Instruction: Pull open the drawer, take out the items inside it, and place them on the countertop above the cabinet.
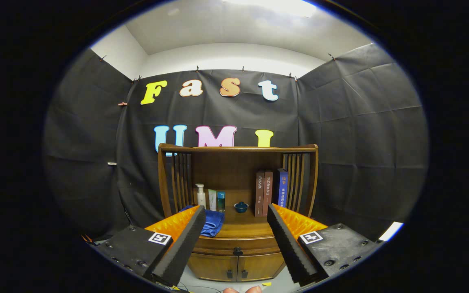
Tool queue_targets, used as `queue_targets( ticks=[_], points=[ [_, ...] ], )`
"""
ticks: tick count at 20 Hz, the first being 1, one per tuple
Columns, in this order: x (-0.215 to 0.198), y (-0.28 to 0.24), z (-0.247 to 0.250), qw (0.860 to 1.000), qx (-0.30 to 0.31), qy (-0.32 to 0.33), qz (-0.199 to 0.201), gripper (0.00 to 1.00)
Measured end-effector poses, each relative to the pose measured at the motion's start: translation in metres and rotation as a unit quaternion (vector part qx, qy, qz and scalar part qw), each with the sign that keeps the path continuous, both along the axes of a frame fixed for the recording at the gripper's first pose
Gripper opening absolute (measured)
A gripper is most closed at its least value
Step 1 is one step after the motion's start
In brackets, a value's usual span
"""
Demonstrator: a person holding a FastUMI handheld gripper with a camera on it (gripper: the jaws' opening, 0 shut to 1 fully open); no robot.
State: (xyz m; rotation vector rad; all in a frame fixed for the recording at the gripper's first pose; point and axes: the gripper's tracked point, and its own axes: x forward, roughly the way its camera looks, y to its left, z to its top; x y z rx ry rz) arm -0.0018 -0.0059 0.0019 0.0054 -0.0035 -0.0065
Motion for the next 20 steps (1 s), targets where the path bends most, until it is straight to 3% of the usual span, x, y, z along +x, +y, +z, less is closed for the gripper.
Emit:
queue_targets(
  ticks=[12, 20],
  points=[
    [0.017, 0.0, -0.021, 1.0, -0.008, -0.008, 0.0, 0.98],
    [0.072, 0.005, -0.126, 0.999, -0.004, 0.027, 0.016, 0.99]
  ],
)
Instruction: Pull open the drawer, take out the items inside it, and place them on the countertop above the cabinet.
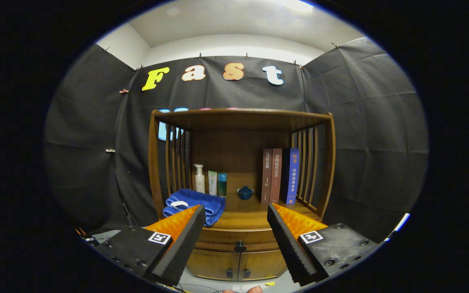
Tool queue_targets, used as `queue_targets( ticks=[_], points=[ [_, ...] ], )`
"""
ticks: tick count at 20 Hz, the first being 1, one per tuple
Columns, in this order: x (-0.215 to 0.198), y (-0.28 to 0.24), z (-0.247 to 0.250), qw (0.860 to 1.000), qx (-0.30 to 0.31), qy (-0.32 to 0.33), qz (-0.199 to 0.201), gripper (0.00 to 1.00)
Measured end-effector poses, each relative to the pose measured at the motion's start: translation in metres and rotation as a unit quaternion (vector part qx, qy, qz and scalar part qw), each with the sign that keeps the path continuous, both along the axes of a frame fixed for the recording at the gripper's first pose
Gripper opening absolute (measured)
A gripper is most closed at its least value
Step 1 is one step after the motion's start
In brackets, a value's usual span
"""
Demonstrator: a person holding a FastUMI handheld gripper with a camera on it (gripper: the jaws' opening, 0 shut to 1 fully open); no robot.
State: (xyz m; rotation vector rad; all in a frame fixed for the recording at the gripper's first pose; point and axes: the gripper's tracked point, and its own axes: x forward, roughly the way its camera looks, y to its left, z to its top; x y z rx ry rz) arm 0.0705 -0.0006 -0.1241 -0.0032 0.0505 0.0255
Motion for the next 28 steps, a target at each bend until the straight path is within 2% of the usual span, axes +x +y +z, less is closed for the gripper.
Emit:
queue_targets(
  ticks=[3, 7, 12, 20, 25, 27, 28],
  points=[
    [0.021, 0.007, -0.048, 1.0, 0.019, 0.006, 0.018, 0.98],
    [0.048, -0.003, -0.111, 1.0, 0.018, 0.019, -0.001, 0.99],
    [0.083, -0.004, -0.166, 1.0, 0.006, 0.021, -0.009, 1.0],
    [0.128, -0.013, -0.249, 0.997, 0.011, 0.073, -0.016, 0.99],
    [0.136, -0.017, -0.264, 0.996, 0.041, 0.076, -0.011, 0.52],
    [0.134, -0.018, -0.262, 0.997, 0.034, 0.072, -0.01, 0.44],
    [0.136, -0.017, -0.264, 0.997, 0.033, 0.076, -0.008, 0.35]
  ],
)
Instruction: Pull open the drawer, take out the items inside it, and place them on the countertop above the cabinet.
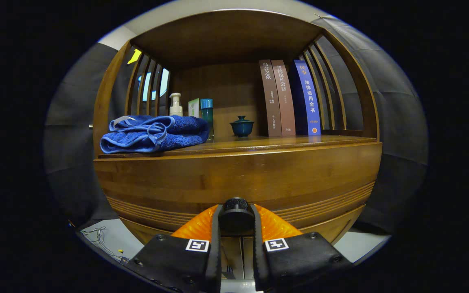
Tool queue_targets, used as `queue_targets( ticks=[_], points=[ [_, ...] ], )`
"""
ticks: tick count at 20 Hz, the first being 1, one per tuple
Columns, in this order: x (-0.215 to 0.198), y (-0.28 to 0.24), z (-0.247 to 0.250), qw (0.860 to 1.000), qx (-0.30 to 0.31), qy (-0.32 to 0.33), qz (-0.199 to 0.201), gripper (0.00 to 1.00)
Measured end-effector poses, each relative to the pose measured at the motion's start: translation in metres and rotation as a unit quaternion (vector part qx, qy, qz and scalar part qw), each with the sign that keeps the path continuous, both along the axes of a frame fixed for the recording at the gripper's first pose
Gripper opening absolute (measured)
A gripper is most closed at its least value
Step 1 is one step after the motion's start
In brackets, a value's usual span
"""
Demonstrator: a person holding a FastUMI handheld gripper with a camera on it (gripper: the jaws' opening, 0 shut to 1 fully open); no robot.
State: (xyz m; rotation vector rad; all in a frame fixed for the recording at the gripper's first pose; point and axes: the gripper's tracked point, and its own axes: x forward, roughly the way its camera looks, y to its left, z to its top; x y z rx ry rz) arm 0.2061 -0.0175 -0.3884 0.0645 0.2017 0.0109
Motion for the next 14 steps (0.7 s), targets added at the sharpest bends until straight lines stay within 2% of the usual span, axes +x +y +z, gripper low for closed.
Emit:
queue_targets(
  ticks=[5, 14],
  points=[
    [-0.014, -0.001, 0.001, 1.0, -0.019, 0.01, -0.002, 0.35],
    [-0.091, -0.005, 0.009, 0.999, -0.029, 0.019, 0.0, 0.35]
  ],
)
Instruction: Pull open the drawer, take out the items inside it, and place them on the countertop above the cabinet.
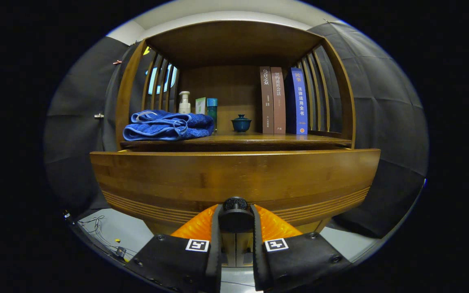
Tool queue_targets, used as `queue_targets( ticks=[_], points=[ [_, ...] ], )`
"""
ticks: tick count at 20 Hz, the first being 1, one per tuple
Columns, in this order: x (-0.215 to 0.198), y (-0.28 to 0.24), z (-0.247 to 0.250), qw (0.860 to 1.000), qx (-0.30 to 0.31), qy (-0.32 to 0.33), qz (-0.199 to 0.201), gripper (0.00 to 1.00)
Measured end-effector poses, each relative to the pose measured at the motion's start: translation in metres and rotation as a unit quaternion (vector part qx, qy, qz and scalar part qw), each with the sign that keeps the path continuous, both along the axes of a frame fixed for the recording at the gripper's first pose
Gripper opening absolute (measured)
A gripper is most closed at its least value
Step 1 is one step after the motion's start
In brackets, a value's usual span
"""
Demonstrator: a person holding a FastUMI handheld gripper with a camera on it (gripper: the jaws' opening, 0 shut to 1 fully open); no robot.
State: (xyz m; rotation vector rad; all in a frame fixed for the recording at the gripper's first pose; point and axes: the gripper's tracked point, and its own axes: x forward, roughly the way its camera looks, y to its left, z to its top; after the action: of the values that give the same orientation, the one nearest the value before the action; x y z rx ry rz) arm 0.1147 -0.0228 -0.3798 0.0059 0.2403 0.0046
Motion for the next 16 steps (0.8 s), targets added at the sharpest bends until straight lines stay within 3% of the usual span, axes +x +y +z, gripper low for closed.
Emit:
queue_targets(
  ticks=[9, 16],
  points=[
    [-0.071, -0.004, 0.003, 1.0, 0.006, 0.01, -0.004, 0.35],
    [-0.095, -0.004, 0.0, 1.0, 0.004, 0.018, 0.0, 0.35]
  ],
)
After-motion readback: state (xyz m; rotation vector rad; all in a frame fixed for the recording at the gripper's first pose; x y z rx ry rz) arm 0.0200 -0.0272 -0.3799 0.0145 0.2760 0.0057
